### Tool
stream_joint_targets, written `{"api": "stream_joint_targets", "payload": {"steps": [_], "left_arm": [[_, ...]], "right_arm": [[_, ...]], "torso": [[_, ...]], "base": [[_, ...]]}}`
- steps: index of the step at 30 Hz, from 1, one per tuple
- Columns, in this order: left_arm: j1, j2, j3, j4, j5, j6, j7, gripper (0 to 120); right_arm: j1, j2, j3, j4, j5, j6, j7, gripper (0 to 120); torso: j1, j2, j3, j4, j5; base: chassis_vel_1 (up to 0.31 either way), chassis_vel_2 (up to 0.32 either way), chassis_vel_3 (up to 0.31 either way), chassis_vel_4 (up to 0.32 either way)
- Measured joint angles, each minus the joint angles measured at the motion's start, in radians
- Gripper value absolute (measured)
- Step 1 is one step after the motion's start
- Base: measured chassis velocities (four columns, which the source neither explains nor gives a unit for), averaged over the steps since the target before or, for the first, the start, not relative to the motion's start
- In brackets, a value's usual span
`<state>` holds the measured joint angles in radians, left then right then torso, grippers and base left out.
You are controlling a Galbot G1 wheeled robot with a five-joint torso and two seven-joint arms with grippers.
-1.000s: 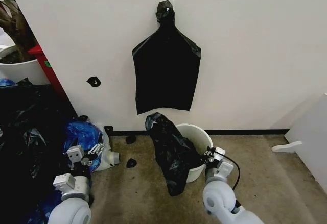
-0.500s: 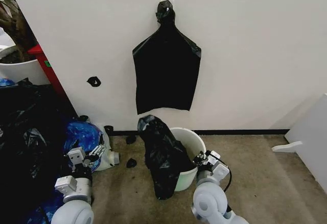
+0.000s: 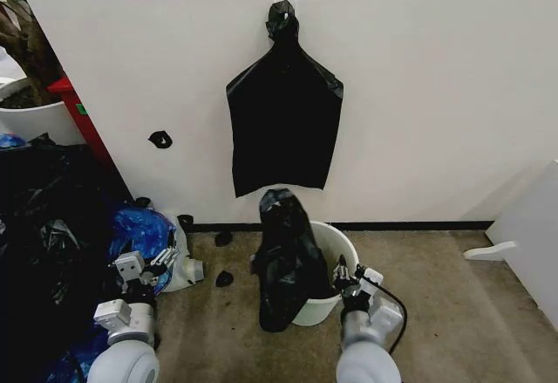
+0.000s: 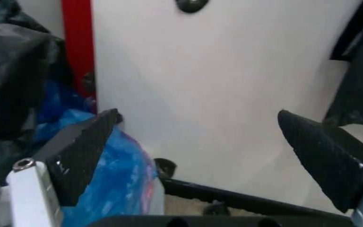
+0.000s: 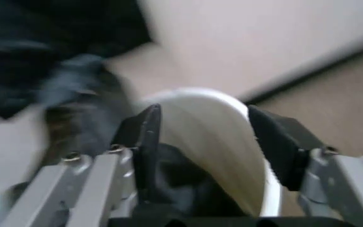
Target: Place the garbage bag over the trash bin.
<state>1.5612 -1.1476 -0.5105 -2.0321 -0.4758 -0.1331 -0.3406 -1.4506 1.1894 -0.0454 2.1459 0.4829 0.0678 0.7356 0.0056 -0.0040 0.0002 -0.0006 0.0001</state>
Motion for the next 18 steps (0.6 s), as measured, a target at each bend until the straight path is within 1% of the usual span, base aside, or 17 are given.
{"api": "stream_joint_targets", "payload": {"steps": [1, 3, 5, 6, 7, 8, 9, 10, 11, 13, 16, 17, 18], "left_arm": [[-0.006, 0.004, 0.004, 0.004, -0.008, -0.002, 0.012, 100], [-0.01, 0.008, 0.007, 0.007, -0.014, -0.003, 0.019, 100], [-0.02, 0.019, 0.014, 0.014, -0.03, -0.007, 0.039, 100], [-0.029, 0.034, 0.02, 0.022, -0.043, -0.012, 0.062, 100], [-0.031, 0.037, 0.022, 0.024, -0.045, -0.013, 0.068, 100], [-0.039, 0.049, 0.025, 0.031, -0.048, -0.017, 0.085, 100], [-0.039, 0.049, 0.025, 0.031, -0.048, -0.017, 0.085, 100], [-0.044, 0.057, 0.027, 0.037, -0.049, -0.018, 0.094, 100], [-0.045, 0.059, 0.027, 0.039, -0.049, -0.018, 0.095, 100], [-0.051, 0.069, 0.029, 0.051, -0.048, -0.018, 0.098, 100], [-0.056, 0.07, 0.03, 0.07, -0.042, -0.018, 0.097, 100], [-0.057, 0.068, 0.031, 0.077, -0.038, -0.019, 0.097, 100], [-0.057, 0.068, 0.031, 0.077, -0.038, -0.019, 0.097, 100]], "right_arm": [[0.008, -0.01, -0.017, 0.0, -0.036, 0.003, -0.031, 63], [0.017, -0.015, -0.028, -0.003, -0.054, 0.003, -0.048, 65], [0.053, -0.029, -0.054, -0.027, -0.086, -0.011, -0.087, 72], [0.104, -0.042, -0.077, -0.066, -0.098, -0.039, -0.125, 78], [0.117, -0.044, -0.082, -0.075, -0.098, -0.046, -0.131, 81], [0.165, -0.051, -0.098, -0.111, -0.087, -0.076, -0.142, 86], [0.165, -0.051, -0.098, -0.111, -0.087, -0.076, -0.142, 86], [0.203, -0.054, -0.107, -0.139, -0.062, -0.102, -0.141, 92], [0.216, -0.054, -0.109, -0.147, -0.05, -0.11, -0.14, 92], [0.278, -0.056, -0.112, -0.18, 0.036, -0.152, -0.12, 99], [0.339, -0.048, -0.099, -0.208, 0.135, -0.207, -0.065, 100], [0.355, -0.045, -0.095, -0.216, 0.155, -0.229, -0.042, 100], [0.355, -0.045, -0.095, -0.216, 0.155, -0.229, -0.042, 100]], "torso": [[0.0, 0.0, 0.0, 0.0, 0.0], [0.0, 0.0, 0.0, 0.0, 0.0], [0.0, 0.0, 0.0, 0.0003, -0.0001], [0.0, 0.0, 0.0, 0.0003, 0.0003], [0.0, 0.0, 0.0, 0.0004, 0.0003], [0.0, 0.0, 0.0, 0.0004, 0.0001], [0.0, 0.0, 0.0, 0.0004, 0.0001], [0.0, 0.0, 0.0, 0.0004, 0.0004], [0.0, 0.0, 0.0, 0.0004, 0.0003], [0.0, 0.0, 0.0, 0.0004, 0.0002], [0.0, 0.0, 0.0, 0.0003, 0.0001], [0.0, 0.0, 0.0, 0.0004, 0.0001], [0.0, 0.0, 0.0, 0.0004, 0.0001]], "base": [[0.0, 0.0, 0.0, 0.0], [0.0, 0.0, 0.0, 0.0], [0.0, 0.0, 0.0, 0.0], [0.0, 0.0, 0.0, 0.0], [0.0, 0.0, 0.0, 0.0], [0.0, 0.0, 0.0, 0.0], [0.0, 0.0, 0.0, 0.0], [0.0, 0.0, 0.0, 0.0], [0.0, 0.0, 0.0, 0.0], [0.0, 0.0, 0.0, 0.0], [0.0, 0.0, 0.0, 0.0], [0.0, 0.0, 0.0, 0.0], [0.0, 0.0, 0.0, 0.0]]}}
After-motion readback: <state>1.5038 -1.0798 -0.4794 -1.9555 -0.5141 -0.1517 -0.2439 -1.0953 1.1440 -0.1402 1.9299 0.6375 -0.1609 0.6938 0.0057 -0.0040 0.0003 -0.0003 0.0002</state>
